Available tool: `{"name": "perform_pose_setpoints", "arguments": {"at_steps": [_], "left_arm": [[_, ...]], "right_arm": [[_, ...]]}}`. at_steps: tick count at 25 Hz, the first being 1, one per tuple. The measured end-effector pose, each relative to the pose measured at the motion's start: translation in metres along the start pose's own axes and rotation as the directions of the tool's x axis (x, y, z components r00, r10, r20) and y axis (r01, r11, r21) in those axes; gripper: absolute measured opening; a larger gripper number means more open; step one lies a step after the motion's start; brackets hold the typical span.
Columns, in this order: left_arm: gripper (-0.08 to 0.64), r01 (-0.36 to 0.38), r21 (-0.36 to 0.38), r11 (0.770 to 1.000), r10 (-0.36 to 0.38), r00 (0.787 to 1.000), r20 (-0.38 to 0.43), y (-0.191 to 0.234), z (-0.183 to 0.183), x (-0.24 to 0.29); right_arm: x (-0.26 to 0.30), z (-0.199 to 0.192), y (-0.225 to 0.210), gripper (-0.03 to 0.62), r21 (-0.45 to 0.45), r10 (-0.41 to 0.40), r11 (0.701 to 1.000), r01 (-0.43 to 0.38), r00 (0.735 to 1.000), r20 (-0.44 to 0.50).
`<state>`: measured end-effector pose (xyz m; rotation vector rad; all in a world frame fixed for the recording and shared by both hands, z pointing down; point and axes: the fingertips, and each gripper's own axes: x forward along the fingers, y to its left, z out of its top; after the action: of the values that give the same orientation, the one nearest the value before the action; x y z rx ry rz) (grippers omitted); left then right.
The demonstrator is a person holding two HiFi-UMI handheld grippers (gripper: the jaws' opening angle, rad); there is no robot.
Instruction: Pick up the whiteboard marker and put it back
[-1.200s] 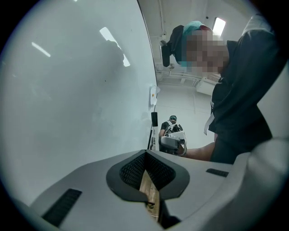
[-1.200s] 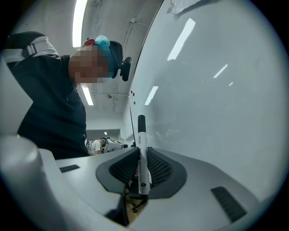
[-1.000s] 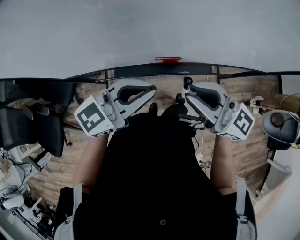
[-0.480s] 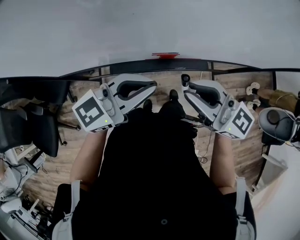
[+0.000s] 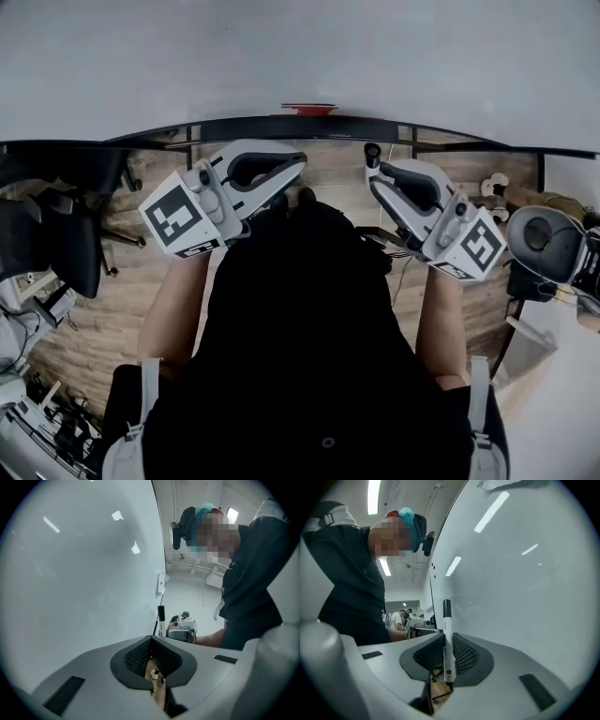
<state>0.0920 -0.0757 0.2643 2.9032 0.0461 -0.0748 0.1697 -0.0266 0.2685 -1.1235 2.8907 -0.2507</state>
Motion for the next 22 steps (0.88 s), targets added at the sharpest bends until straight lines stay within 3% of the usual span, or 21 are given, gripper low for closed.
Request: {"name": "perform_pose_setpoints", "arguments": {"at_steps": [9,14,22], "left_arm": [[0.012,-0.138,0.021,0.99,0.138,0.99,0.011,0.004,0.005,0.018],[0.012,-0.202,0.003,0.979,0.202,0.979,-0.009,-0.006,-0.014,0.024],[0.012,-0.266,-0.023,0.964,0.266,0.964,-0.024,-0.008,-0.03,0.022]], "right_arm": [[-0.005,-0.001,-0.03,0.071,-0.112,0.057,0.991,-0.067,0.994,-0.097],[-0.012,-0.012,-0.025,0.071,-0.074,0.111,0.99,-0.118,0.989,-0.096],[-0.009,-0.026,-0.038,0.071,-0.076,0.123,0.988,-0.133,0.986,-0.117]]}}
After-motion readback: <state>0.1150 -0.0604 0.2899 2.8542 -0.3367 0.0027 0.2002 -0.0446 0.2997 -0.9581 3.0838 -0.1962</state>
